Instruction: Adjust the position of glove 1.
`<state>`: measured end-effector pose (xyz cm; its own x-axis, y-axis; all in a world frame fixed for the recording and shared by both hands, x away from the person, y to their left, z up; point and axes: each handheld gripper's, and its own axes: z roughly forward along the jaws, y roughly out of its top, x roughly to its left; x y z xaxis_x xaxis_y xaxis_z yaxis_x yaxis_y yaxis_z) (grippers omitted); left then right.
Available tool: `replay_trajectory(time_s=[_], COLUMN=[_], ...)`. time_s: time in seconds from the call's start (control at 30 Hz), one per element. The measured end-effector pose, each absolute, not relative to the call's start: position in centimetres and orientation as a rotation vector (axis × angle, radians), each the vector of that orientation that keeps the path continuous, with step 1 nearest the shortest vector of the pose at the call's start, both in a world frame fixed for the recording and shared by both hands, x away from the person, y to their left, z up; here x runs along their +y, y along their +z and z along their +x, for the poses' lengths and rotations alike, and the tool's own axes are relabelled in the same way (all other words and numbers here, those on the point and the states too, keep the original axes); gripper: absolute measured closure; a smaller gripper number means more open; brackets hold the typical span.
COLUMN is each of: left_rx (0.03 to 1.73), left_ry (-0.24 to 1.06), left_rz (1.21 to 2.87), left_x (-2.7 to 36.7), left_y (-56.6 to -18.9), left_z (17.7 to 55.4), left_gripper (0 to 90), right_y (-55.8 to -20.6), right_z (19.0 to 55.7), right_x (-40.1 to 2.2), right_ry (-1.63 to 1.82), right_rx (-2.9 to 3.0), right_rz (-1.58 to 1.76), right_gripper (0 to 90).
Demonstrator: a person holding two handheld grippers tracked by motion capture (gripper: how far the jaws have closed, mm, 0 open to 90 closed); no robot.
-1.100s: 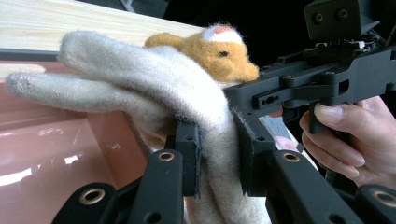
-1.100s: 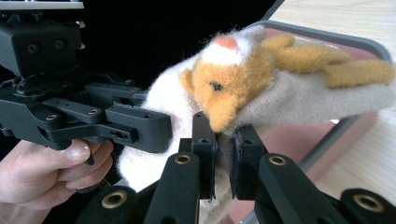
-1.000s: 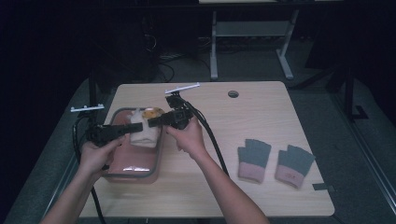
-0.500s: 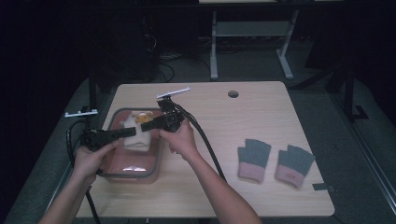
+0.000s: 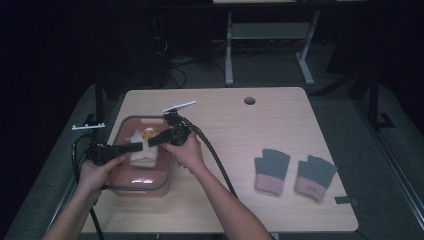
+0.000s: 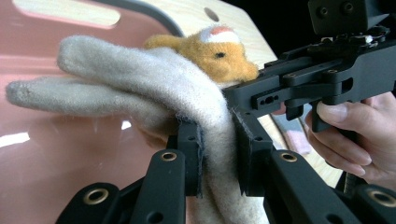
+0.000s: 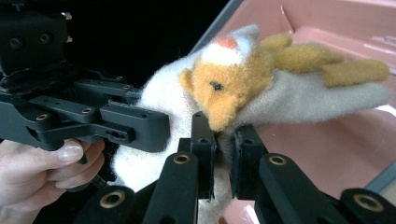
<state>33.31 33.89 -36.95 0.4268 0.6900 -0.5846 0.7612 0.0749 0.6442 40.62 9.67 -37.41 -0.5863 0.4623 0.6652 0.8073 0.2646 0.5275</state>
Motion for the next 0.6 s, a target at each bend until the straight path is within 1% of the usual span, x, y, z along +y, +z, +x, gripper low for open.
replay_trajectory(time_s=[0.17,0.3,0.47,0.6], left_rx=[1.321,1.359,1.410,1.443], left_ry=[-0.110,-0.096,-0.090,-0.070], left_rz=[1.658,1.690,1.723,1.781], left_x=[34.0,33.9,33.8,33.5], left_y=[-37.8,-38.2,-38.8,-39.3], left_z=[33.5,33.6,33.7,33.8], left_gripper=[74.4,74.4,74.4,74.4], right_y=[-38.5,-39.4,-39.3,-38.9], right_z=[40.9,41.0,40.8,40.6], right_x=[10.1,10.5,10.6,10.2], right_ry=[-1.213,-1.183,-1.156,-1.136], right_rx=[-2.156,-2.169,-2.226,-2.303], right_rz=[-1.169,-1.175,-1.187,-1.195], right_gripper=[81.7,80.4,76.5,73.3])
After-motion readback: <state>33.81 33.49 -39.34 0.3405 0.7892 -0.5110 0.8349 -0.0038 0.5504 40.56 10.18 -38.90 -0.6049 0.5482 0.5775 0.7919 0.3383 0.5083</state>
